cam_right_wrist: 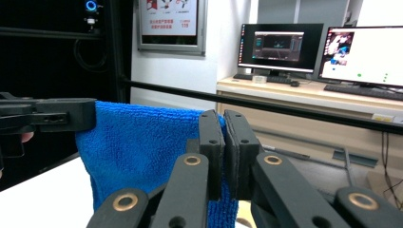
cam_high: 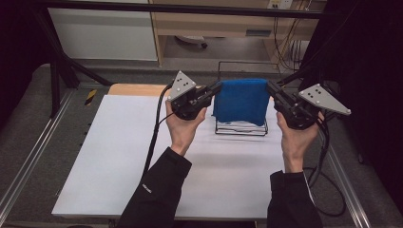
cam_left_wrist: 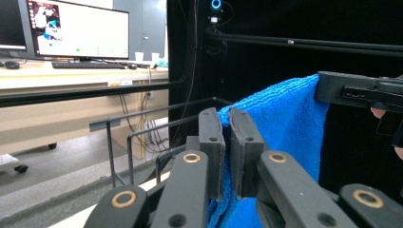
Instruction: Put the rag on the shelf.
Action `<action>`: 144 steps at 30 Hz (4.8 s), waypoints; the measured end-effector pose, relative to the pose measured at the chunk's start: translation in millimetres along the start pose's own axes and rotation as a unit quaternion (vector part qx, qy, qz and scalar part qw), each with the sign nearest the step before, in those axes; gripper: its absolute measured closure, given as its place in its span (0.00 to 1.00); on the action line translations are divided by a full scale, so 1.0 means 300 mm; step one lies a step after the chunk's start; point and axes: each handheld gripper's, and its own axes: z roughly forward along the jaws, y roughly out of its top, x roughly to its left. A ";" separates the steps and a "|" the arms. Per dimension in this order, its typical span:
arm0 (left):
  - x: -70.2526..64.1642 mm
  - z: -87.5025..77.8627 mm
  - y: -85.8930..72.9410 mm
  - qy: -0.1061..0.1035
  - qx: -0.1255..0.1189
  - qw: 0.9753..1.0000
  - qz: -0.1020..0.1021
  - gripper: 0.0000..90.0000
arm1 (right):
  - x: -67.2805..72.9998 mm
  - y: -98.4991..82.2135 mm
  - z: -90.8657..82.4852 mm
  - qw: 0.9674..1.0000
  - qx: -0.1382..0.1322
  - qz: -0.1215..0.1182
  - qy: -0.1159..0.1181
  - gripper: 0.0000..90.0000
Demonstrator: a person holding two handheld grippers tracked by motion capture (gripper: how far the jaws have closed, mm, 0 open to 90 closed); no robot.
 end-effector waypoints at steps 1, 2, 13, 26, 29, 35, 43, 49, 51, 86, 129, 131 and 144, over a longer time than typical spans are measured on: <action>0.000 0.003 0.004 -0.001 -0.001 1.000 -0.001 0.94 | -0.004 0.008 0.002 1.000 -0.001 -0.002 -0.002 0.97; 0.000 0.009 0.010 -0.001 -0.003 1.000 -0.001 0.94 | -0.006 0.013 0.004 1.000 -0.003 -0.004 -0.004 0.97; -0.013 0.050 0.071 0.003 -0.023 1.000 0.014 0.94 | -0.037 0.072 0.010 1.000 -0.025 -0.006 -0.015 0.97; -0.004 0.097 0.169 0.011 -0.041 0.999 0.026 0.94 | -0.069 0.164 0.035 0.999 -0.042 -0.016 -0.023 0.97; 0.001 0.113 0.188 0.011 -0.042 0.999 0.021 0.94 | -0.081 0.183 0.043 0.999 -0.045 -0.015 -0.025 0.97; 0.005 0.145 0.220 0.016 -0.043 0.999 0.029 0.94 | -0.107 0.201 0.060 0.998 -0.050 -0.011 -0.029 0.97; 0.025 0.189 0.251 0.017 -0.043 0.999 0.020 0.94 | -0.146 0.227 0.097 0.998 -0.049 -0.012 -0.034 0.97; 0.041 0.216 0.279 0.028 -0.041 0.998 0.032 0.94 | -0.172 0.245 0.135 0.998 -0.049 -0.009 -0.034 0.97; 0.045 0.226 0.287 0.031 -0.042 0.998 0.034 0.94 | -0.180 0.249 0.148 0.998 -0.047 -0.009 -0.035 0.97; 0.113 0.293 0.129 0.016 -0.004 0.999 0.049 0.94 | -0.265 0.104 0.219 1.000 0.007 -0.003 -0.013 0.97; 0.061 0.199 0.012 -0.036 0.106 0.992 0.050 0.91 | -0.240 -0.010 0.102 0.995 0.089 0.004 0.046 0.96; 0.060 0.198 0.000 -0.037 0.113 0.992 0.051 0.90 | -0.242 -0.019 0.100 0.994 0.095 0.006 0.050 0.96; 0.078 0.157 0.006 -0.043 0.120 0.991 0.028 0.74 | -0.248 -0.058 0.091 0.992 0.110 0.002 0.066 0.96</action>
